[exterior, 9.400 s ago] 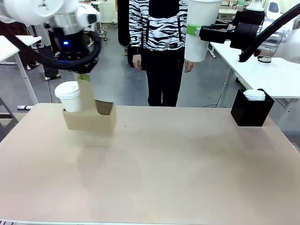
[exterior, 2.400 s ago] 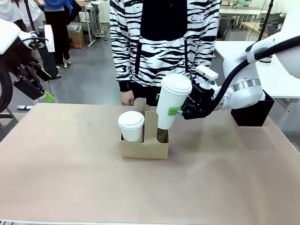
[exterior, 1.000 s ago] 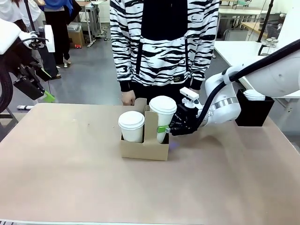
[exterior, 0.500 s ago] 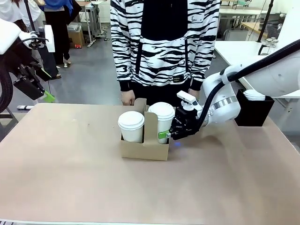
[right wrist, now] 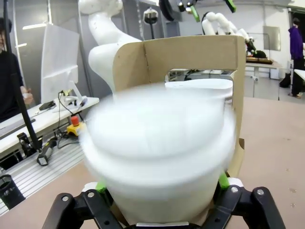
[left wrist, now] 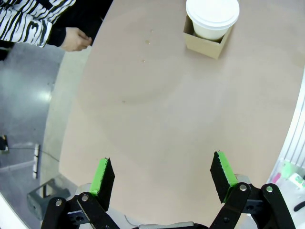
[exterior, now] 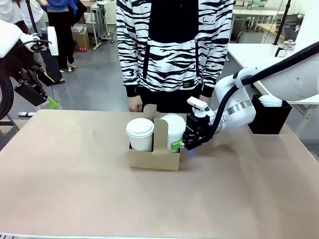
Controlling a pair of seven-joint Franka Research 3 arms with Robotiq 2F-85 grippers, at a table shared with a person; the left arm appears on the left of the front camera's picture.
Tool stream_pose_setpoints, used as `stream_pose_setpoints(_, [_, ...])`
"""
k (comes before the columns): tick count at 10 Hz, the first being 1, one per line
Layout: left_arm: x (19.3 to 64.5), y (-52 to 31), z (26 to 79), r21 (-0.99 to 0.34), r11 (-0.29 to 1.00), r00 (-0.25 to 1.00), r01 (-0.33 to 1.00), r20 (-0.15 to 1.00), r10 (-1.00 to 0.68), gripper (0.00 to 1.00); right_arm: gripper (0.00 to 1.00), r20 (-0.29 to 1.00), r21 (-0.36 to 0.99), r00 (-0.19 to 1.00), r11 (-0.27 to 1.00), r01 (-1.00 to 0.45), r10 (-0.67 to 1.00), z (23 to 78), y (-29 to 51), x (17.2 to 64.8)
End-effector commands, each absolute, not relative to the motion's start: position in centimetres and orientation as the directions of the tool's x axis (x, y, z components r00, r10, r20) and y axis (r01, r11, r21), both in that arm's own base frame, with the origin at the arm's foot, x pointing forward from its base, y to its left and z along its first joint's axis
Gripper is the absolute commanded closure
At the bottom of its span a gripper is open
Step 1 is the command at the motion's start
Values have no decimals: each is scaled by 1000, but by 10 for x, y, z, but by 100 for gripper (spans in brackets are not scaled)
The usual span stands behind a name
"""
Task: Pour a drink into a cup and package it in a carrier.
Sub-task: Insert the held 600 ml Paper Cup into the Cup Carrier.
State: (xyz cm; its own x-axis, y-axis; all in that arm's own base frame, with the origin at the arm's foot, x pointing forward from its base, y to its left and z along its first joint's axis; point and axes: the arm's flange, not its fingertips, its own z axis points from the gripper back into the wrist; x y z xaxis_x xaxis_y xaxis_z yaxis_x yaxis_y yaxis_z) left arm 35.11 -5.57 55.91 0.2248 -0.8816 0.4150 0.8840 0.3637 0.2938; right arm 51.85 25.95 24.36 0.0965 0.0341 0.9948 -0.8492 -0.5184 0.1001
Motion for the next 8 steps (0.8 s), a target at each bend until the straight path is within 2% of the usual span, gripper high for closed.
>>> stream_pose_setpoints(1, [350, -56, 562, 290, 377, 238, 879, 418, -877, 0, 0, 996, 77, 42, -516, -853, 80, 256, 256, 520])
stream_pose_setpoints(4, [350, -56, 562, 290, 377, 238, 879, 418, -877, 0, 0, 992, 47, -16, -487, -872, 125, 267, 246, 524])
stream_pose_setpoints(8, [350, -56, 562, 290, 377, 238, 879, 418, -877, 0, 0, 966, 16, -79, -362, -932, 246, 297, 204, 526])
